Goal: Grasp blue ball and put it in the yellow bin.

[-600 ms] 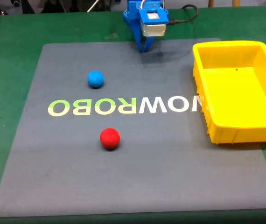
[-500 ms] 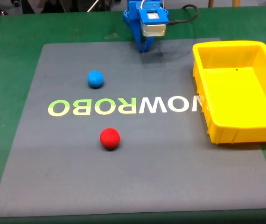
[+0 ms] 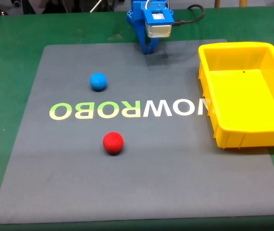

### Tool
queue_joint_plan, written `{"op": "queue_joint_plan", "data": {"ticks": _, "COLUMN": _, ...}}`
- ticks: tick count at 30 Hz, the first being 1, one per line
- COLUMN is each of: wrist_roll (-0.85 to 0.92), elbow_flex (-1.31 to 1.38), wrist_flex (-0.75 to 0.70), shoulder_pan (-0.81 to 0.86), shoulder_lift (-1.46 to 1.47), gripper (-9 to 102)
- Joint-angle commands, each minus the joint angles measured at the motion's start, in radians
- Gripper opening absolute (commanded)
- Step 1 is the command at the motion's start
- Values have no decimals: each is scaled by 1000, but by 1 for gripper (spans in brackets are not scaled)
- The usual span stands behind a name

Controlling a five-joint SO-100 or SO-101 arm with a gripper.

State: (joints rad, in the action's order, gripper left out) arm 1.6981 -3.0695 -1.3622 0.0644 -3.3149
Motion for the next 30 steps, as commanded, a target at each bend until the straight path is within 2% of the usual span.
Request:
{"op": "queue_joint_plan", "data": {"ticks": 1, "wrist_roll": -8, "elbow_flex": -31, "wrist_flex": -21, "shoulder_pan": -11, "shoulder_lift": -11, "gripper": 0}}
{"op": "queue_joint_plan", "data": {"ticks": 5, "wrist_roll": 9, "elbow_flex": -21, "wrist_flex": -21, "shoulder_pan": -8, "shoulder_lift": -8, "gripper": 1}}
{"op": "queue_joint_plan", "data": {"ticks": 8, "wrist_roll": 44, "elbow_flex": 63, "wrist_flex": -18, "shoulder_pan": 34, "shoulder_lift": -8, "gripper": 24}}
{"op": "queue_joint_plan", "data": {"ticks": 13, "wrist_roll": 206, "elbow_flex": 229, "wrist_flex": 28, "shoulder_pan": 155, "shoulder_lift": 48, "gripper": 35}}
{"op": "queue_joint_plan", "data": {"ticks": 23, "wrist_roll": 233, "elbow_flex": 566, "wrist_flex": 549, "shoulder_pan": 446, "shoulder_lift": 773, "gripper": 36}}
{"op": "queue_joint_plan", "data": {"ticks": 30, "wrist_roll": 272, "elbow_flex": 761, "wrist_flex": 773, "shoulder_pan": 581, "shoulder_lift": 1184, "gripper": 36}}
